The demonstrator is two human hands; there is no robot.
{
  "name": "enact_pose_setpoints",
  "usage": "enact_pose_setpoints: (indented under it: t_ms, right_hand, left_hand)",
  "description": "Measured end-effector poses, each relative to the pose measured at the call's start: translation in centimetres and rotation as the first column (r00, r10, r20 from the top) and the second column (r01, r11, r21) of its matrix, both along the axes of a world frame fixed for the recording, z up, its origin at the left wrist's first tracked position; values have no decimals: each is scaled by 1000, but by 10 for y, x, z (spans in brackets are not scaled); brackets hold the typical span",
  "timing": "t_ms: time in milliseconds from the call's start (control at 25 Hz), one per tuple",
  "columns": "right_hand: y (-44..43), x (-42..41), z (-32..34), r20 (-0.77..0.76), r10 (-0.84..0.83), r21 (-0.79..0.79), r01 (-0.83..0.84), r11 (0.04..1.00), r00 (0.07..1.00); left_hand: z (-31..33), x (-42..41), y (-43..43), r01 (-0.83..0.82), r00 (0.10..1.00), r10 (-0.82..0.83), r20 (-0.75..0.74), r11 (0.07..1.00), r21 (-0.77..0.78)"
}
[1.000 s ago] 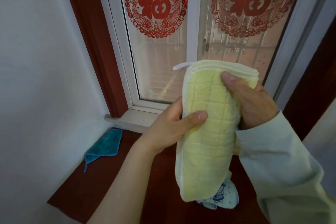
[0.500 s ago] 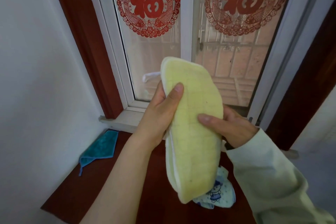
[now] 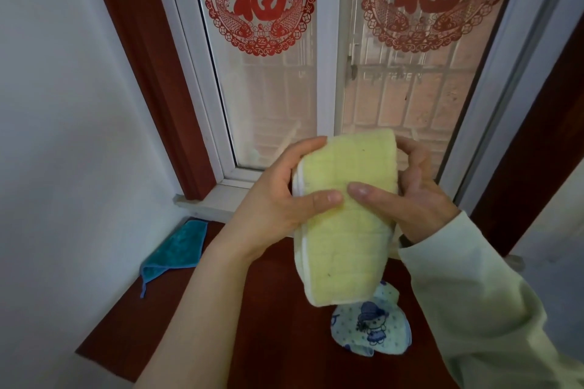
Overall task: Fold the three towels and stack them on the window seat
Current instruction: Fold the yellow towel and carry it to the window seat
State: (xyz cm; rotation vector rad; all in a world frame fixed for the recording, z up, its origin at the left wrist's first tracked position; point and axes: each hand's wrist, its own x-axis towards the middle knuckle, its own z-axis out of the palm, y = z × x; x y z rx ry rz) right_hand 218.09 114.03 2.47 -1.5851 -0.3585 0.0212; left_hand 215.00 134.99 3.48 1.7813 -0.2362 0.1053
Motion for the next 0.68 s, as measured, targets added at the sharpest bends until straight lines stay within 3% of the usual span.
enact_pose_setpoints:
  t_ms: [160, 320, 560, 680]
  right_hand:
    - [-13, 3, 11, 44, 177, -200, -165, 966, 983]
    - [-12, 0, 19, 155, 136, -423, -59, 904, 978]
    - [-9, -4, 11, 171, 61, -274, -12, 962, 983]
    - [-10, -2, 14, 120, 82, -299, -43, 953, 989]
  left_hand:
    - [2, -1, 8, 52, 998, -57, 18, 972, 228]
    - [6, -2, 5, -51, 994, 21, 108, 958, 283]
    - [-1, 3, 9, -208, 977, 188, 105, 949, 238]
    - [0, 2, 10, -200, 979, 183, 94, 953, 227]
